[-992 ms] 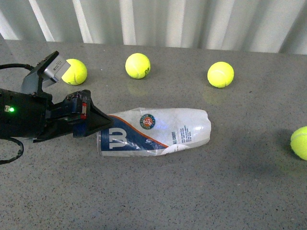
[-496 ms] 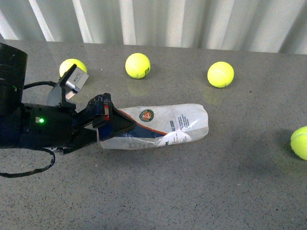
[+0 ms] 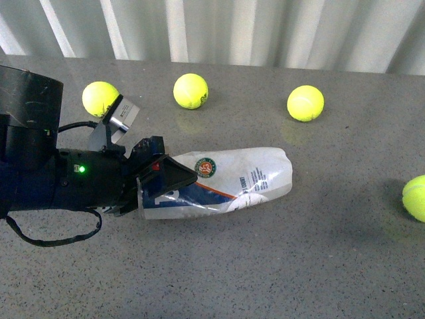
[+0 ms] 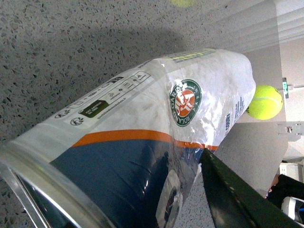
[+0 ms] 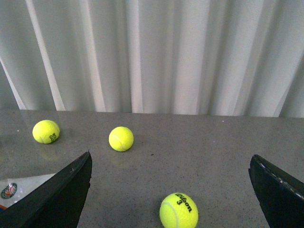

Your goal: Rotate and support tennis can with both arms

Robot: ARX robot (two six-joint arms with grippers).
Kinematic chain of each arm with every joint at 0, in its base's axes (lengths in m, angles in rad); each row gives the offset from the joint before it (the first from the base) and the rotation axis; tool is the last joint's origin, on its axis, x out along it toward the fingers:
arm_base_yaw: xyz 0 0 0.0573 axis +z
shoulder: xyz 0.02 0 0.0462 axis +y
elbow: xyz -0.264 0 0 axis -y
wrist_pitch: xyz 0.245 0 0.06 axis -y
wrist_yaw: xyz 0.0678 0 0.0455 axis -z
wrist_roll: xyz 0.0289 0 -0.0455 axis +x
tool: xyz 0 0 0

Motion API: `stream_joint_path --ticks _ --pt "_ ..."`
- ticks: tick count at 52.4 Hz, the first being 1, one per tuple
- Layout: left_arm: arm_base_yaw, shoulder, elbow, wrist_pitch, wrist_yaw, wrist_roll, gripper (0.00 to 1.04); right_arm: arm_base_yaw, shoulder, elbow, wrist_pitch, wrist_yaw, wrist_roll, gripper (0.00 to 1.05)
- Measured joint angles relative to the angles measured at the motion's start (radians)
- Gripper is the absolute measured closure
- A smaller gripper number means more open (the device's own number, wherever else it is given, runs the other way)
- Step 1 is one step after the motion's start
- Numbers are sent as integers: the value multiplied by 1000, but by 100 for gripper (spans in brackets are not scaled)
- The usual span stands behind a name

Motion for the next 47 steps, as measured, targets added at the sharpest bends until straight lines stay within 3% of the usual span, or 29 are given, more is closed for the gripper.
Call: stream_joint_path --ticks 13,20,28,37,43,47 --pt "-17 -28 -31 23 41 -48 102 0 0 0 0 0 0 7" --pt "-23 -104 -30 -69 37 -25 101 0 0 0 0 0 0 7" --pt "-29 -328 81 -544 -60 214 101 0 0 0 0 0 0 7" --pt "-99 -453 480 -1218 -343 658 101 0 0 0 0 0 0 7" --pt "-195 -416 726 -1498 -542 906 101 0 0 0 0 0 0 7" --pt "-233 -376 834 -1598 -628 1012 101 0 0 0 0 0 0 7"
